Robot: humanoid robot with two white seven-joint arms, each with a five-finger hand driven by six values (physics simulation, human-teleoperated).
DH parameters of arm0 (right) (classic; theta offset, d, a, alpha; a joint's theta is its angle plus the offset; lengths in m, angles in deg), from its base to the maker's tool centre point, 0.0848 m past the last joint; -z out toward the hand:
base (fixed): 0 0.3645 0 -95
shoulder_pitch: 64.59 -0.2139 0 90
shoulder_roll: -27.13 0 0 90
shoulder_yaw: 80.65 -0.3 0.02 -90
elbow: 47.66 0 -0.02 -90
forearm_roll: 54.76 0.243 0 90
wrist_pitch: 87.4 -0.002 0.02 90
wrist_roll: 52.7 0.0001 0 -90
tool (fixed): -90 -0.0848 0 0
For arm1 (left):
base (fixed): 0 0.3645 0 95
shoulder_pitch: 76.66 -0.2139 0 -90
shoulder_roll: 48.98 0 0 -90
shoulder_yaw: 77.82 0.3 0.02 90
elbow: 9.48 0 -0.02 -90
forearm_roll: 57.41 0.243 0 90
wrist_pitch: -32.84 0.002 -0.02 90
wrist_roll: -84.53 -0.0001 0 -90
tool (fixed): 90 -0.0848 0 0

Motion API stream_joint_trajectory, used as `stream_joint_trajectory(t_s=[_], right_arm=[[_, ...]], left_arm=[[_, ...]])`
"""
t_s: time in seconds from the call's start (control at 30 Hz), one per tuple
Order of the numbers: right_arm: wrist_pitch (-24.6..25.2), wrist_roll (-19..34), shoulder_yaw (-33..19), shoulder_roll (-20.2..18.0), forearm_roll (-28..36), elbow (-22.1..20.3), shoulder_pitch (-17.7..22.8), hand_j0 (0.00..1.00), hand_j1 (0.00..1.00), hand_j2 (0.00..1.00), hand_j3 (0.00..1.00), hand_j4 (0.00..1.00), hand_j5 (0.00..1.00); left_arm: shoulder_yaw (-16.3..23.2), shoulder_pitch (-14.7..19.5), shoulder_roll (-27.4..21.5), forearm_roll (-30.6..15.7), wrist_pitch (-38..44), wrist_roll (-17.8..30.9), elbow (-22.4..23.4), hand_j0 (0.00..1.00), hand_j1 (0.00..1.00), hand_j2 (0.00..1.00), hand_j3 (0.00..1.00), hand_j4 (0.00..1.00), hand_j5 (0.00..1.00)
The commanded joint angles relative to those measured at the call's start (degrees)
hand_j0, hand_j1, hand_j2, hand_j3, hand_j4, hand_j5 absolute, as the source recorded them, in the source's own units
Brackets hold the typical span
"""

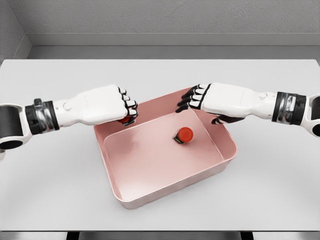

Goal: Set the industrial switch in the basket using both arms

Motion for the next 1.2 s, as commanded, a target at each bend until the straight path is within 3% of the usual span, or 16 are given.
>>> stream_joint_trajectory(t_s=[0.0, 0.1, 0.23, 0.27, 0.43, 0.63, 0.83, 0.97, 1.17], right_arm=[[0.10, -0.03, -0.08, -0.30, 0.31, 0.05, 0.00, 1.00, 1.00, 1.00, 1.00, 1.00, 1.00], [0.10, -0.12, -1.13, -0.83, 0.48, 0.05, 0.00, 1.00, 1.00, 1.00, 1.00, 1.00, 1.00], [0.01, -0.29, -3.24, -1.35, 0.66, 0.05, 0.26, 1.00, 1.00, 1.00, 1.00, 1.00, 1.00], [0.01, -0.30, -3.33, -1.70, 0.75, -0.04, 0.26, 1.00, 1.00, 1.00, 1.00, 1.00, 1.00], [-0.07, -0.38, -3.77, -2.41, 1.10, -0.04, 0.44, 1.00, 1.00, 1.00, 1.00, 1.00, 1.00], [-4.12, -0.30, -12.82, -4.78, 1.10, 0.13, 7.12, 1.00, 1.00, 1.00, 1.00, 1.00, 1.00], [-4.31, -0.38, -17.83, -6.27, 1.19, 1.10, 10.99, 1.00, 1.00, 1.00, 1.00, 1.00, 1.00], [-4.31, -0.38, -20.38, -6.27, 1.19, 5.14, 13.27, 1.00, 1.00, 1.00, 1.00, 1.00, 1.00], [-4.31, -0.38, -20.73, -6.36, 1.19, 7.69, 13.89, 1.00, 1.00, 1.00, 1.00, 1.00, 1.00]], left_arm=[[1.37, 0.00, 0.10, 2.39, 0.06, 0.45, -0.01, 0.24, 0.24, 0.24, 0.24, 0.24, 0.24], [2.34, 0.09, 0.27, 3.19, 0.06, 0.54, -0.01, 0.32, 0.32, 0.32, 0.32, 0.32, 0.32], [2.34, 0.00, 0.89, 3.19, 0.06, 0.54, -0.10, 0.52, 0.52, 0.52, 0.52, 0.52, 0.52], [2.34, 0.00, 0.97, 3.19, 0.06, 0.45, -0.01, 0.62, 0.62, 0.62, 0.62, 0.62, 0.62], [2.86, -0.09, 0.97, 3.19, 0.06, 0.45, -0.10, 0.76, 0.76, 0.76, 0.76, 0.76, 0.76], [3.30, -0.09, 1.06, 3.19, 0.06, 0.27, -0.10, 0.95, 0.95, 0.95, 0.95, 0.95, 0.95], [3.48, 0.18, 0.89, 3.19, 0.06, 0.10, -0.10, 1.00, 1.00, 1.00, 1.00, 1.00, 1.00], [3.39, 0.79, -1.22, 1.43, 0.06, -0.25, -0.10, 1.00, 1.00, 1.00, 1.00, 1.00, 1.00], [3.39, 1.23, -2.36, -1.65, 0.06, -0.25, -0.10, 1.00, 1.00, 1.00, 1.00, 1.00, 1.00]])
